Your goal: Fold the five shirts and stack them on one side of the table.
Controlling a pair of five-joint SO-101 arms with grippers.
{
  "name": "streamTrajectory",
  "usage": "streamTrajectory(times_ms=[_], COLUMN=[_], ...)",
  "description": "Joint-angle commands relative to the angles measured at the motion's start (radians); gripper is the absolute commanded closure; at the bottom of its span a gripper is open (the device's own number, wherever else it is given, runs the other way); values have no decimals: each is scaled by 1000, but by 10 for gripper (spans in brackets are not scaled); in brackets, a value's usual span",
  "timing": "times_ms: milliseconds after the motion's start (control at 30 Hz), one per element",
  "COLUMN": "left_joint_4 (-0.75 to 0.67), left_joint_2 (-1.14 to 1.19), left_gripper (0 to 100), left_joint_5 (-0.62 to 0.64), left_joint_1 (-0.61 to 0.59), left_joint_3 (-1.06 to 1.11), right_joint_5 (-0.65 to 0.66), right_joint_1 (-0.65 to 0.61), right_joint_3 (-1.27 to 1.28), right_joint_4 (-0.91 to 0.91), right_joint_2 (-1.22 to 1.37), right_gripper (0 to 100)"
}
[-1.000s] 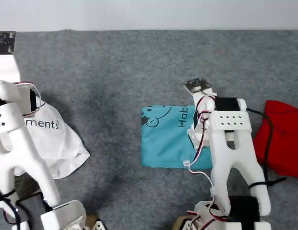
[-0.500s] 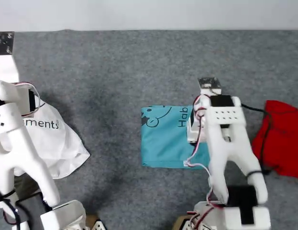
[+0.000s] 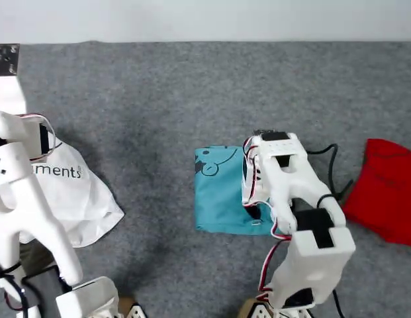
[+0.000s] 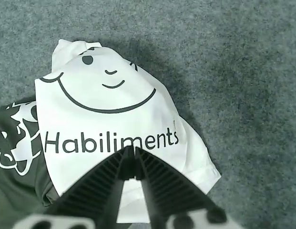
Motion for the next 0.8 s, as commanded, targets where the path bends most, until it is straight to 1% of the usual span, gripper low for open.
streamTrajectory(times_ms=[0,33,100,233,300,400,500,767], left_joint_4=[21,21,21,20,20,20,20,20], left_joint_2=[-44,-44,-44,-44,-44,-44,-44,-44], left_gripper=[995,995,995,995,995,995,995,995], left_joint_5=[0,0,0,0,0,0,0,2], left_joint_1=[0,0,0,0,0,0,0,2], left_joint_3=[-4,-4,-4,-4,-4,-4,-4,-4], right_joint_5=[86,94,97,103,153,264,399,848], right_joint_1=[12,21,38,90,117,151,166,145], right_joint_3=[-101,-126,-176,-318,-400,-519,-608,-709], right_joint_4=[24,44,74,166,202,229,219,137], right_joint_2=[39,39,38,38,38,42,47,142], right_gripper=[981,969,993,988,988,988,989,989])
